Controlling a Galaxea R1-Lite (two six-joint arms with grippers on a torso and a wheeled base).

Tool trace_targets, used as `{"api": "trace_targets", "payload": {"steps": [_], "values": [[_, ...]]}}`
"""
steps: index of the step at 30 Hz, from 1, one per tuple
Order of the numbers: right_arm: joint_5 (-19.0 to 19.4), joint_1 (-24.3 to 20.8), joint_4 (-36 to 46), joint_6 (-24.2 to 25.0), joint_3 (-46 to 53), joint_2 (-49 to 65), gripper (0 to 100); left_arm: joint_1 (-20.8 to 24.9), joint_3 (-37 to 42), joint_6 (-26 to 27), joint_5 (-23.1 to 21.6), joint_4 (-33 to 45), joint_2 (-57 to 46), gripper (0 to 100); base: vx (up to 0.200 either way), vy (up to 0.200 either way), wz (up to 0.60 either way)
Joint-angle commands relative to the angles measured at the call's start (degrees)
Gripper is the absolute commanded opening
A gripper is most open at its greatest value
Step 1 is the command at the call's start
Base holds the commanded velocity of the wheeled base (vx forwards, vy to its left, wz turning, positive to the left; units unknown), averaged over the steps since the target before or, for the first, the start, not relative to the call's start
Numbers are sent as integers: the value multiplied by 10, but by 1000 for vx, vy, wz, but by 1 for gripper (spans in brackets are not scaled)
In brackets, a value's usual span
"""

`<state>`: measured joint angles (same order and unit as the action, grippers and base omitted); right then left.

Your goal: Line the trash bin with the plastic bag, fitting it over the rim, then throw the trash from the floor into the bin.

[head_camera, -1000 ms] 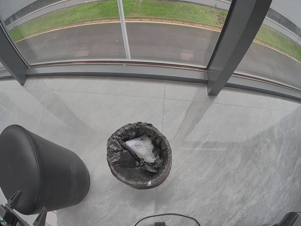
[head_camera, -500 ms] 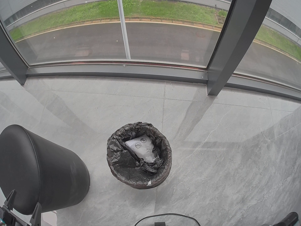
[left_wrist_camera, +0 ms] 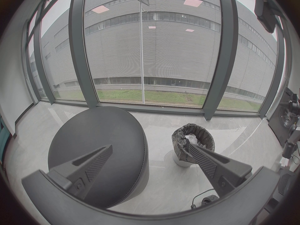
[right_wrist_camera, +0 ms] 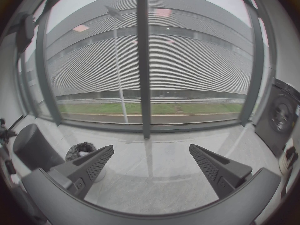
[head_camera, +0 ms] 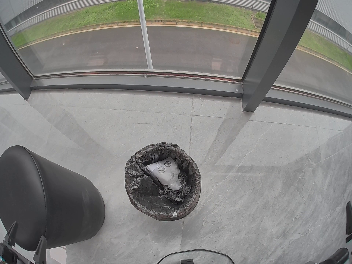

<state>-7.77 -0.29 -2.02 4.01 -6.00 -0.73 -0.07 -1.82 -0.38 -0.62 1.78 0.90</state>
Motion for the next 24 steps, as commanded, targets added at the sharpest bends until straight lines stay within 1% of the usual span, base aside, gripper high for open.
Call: {"api": "trace_targets", "payload": {"steps": [1, 4, 6, 8, 9, 12, 15, 16, 19, 24], "values": [[109, -1, 25, -70, 58, 7, 100, 1, 1, -10, 1, -5, -9, 100, 0, 0, 0], [107, 0, 24, -59, 58, 7, 100, 1, 1, -10, 3, -5, -9, 100, 0, 0, 0], [101, 0, 24, -36, 58, 7, 100, 1, 3, 5, 11, -6, -9, 100, 0, 0, 0], [94, 0, 24, -33, 58, 7, 100, 1, 8, 36, 20, -21, -9, 100, 0, 0, 0], [93, 0, 24, -34, 58, 7, 100, 1, 11, 41, 20, -34, -9, 100, 0, 0, 0], [93, 0, 24, -32, 58, 7, 100, 1, 18, 27, 15, -64, -9, 100, 0, 0, 0], [83, 0, 24, -27, 58, 7, 100, 1, 18, -27, -10, -64, -9, 100, 0, 0, 0], [82, 0, 24, -27, 58, 7, 100, 1, 18, -44, -11, -63, -9, 100, 0, 0, 0], [78, 0, 24, -26, 58, 7, 100, 1, 18, -60, -4, -64, -9, 100, 0, 0, 0], [78, 0, 23, -23, 58, 7, 100, 1, 18, -69, 14, -66, -9, 100, 0, 0, 0]]}}
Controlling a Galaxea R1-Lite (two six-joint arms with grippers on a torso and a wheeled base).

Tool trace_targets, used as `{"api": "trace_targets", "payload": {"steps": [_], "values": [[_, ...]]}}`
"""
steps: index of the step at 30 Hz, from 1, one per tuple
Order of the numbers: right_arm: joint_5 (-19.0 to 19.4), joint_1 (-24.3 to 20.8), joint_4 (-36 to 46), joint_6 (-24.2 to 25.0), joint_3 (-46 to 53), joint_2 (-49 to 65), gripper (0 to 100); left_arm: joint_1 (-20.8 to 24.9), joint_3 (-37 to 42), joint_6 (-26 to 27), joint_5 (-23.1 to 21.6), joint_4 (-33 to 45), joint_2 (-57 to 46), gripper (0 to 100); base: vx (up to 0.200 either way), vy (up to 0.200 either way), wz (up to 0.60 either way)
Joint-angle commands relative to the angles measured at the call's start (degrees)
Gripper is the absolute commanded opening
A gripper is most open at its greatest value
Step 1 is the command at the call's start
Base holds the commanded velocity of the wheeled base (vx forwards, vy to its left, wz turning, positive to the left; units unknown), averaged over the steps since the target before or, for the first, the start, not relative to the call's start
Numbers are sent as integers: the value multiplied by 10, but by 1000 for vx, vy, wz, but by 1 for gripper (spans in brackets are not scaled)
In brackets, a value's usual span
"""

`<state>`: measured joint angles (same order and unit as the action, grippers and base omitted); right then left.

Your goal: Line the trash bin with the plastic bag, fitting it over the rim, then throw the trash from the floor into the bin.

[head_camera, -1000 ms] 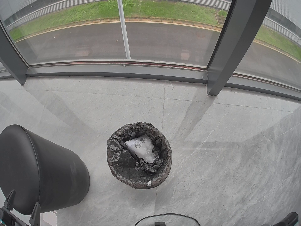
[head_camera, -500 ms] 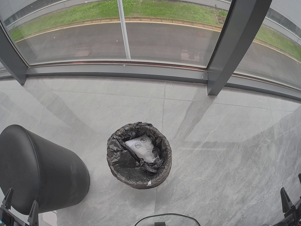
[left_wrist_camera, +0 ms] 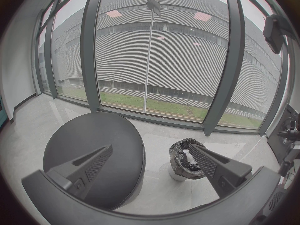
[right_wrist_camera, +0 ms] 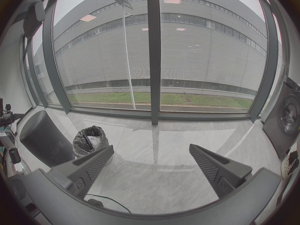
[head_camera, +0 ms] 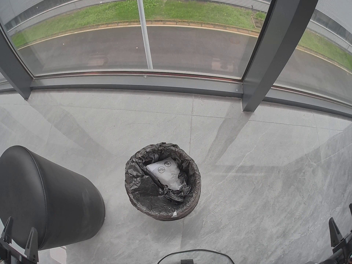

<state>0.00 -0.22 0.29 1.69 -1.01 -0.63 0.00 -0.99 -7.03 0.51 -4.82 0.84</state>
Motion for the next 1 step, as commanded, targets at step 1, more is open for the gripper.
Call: {"api": "trace_targets", "payload": {"steps": [1], "values": [[0, 0, 1, 1, 8, 6, 100, 0, 10, -3, 3, 0, -8, 100, 0, 0, 0]]}}
